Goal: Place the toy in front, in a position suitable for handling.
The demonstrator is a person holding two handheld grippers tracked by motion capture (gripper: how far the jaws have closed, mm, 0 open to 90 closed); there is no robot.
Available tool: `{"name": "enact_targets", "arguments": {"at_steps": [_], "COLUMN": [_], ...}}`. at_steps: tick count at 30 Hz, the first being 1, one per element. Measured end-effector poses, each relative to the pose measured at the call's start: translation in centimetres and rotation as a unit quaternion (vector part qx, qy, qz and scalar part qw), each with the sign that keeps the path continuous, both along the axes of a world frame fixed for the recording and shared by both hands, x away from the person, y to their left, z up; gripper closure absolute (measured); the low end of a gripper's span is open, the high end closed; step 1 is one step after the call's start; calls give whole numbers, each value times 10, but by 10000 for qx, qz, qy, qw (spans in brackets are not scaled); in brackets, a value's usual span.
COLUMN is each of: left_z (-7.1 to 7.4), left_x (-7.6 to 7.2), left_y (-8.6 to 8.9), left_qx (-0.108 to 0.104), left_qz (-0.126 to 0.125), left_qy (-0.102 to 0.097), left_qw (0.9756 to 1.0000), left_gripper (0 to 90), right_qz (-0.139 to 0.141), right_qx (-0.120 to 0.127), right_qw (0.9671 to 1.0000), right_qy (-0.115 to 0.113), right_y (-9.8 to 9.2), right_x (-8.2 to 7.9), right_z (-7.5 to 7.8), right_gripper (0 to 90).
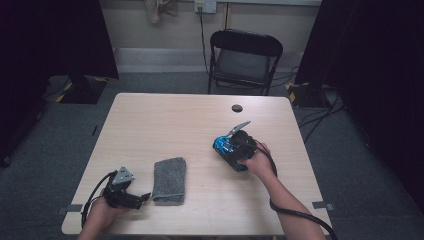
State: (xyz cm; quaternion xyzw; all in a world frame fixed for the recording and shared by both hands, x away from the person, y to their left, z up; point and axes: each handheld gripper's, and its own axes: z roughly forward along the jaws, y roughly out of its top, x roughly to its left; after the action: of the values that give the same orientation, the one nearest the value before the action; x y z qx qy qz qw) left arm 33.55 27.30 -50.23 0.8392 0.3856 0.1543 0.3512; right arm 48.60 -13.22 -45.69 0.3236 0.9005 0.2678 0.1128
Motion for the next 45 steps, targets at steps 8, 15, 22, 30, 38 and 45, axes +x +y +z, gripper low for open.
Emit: {"name": "enact_targets", "arguments": {"at_steps": [8,15,22,30,38,45], "left_z": [0,0,0,0,0,0], "left_x": [0,0,0,0,1,1], "left_y": [0,-1,-1,-1,-1,-1], "left_qx": [-13,-31,-27,-29,-27,-27], "left_qz": [-5,9,11,12,16,16], "left_qy": [2,24,26,30,38,37], "left_qw": [10000,10000,10000,10000,10000,10000], "left_gripper": [5,3,3,3,2,2], "right_qz": [292,350,453,624,633,840], "right_qx": [4,108,71,31,77,53], "right_qw": [9995,9991,9986,9977,9975,9961], "right_qy": [116,218,270,271,296,277], "right_y": [13,11,12,13,13,13], "right_x": [2,6,7,7,7,7], "right_z": [-12,-17,-19,-20,-20,-20], "right_gripper": [270,269,268,268,268,267]}}
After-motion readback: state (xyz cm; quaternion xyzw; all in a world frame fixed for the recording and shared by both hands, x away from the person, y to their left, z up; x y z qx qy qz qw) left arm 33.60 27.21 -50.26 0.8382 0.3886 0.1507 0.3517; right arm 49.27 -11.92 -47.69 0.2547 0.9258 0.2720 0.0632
